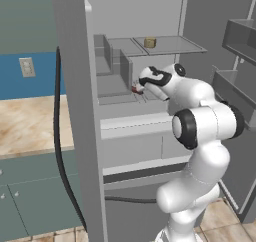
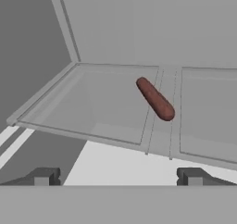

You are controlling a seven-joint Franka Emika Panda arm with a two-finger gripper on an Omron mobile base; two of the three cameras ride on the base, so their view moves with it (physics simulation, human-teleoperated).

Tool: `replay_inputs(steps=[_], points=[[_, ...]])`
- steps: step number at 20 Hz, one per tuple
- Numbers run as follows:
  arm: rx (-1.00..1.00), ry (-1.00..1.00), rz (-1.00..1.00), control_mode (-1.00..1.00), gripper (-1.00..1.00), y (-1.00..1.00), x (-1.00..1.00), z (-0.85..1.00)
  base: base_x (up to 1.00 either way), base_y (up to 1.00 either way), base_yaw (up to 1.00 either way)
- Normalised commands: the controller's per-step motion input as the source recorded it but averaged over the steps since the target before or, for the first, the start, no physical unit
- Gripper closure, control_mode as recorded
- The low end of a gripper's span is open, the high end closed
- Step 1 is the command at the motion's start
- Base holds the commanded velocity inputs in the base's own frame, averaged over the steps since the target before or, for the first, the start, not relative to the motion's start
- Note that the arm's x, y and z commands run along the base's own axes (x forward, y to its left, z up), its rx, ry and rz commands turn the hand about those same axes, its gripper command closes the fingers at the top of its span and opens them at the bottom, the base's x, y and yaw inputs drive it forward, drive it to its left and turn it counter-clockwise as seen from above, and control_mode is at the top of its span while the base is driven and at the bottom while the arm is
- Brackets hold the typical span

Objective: Retrieve the sausage and cheese from the fridge and place them on the cutting board on the counter.

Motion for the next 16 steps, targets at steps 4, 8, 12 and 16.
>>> replay_inputs(steps=[4,8,12,16], points=[[-0.01,0.00,0.01,-1.00,-1.00,0.00,0.25,-0.10,0.00,0.00,0.00],[-0.04,0.01,0.00,-1.00,-1.00,0.02,0.16,-0.17,0.00,0.00,0.00],[-0.07,0.04,0.00,-1.00,-1.00,0.05,0.08,-0.26,0.00,0.00,0.00],[-0.03,0.00,0.00,-1.00,-1.00,0.03,0.15,-0.12,0.00,0.00,0.00]])
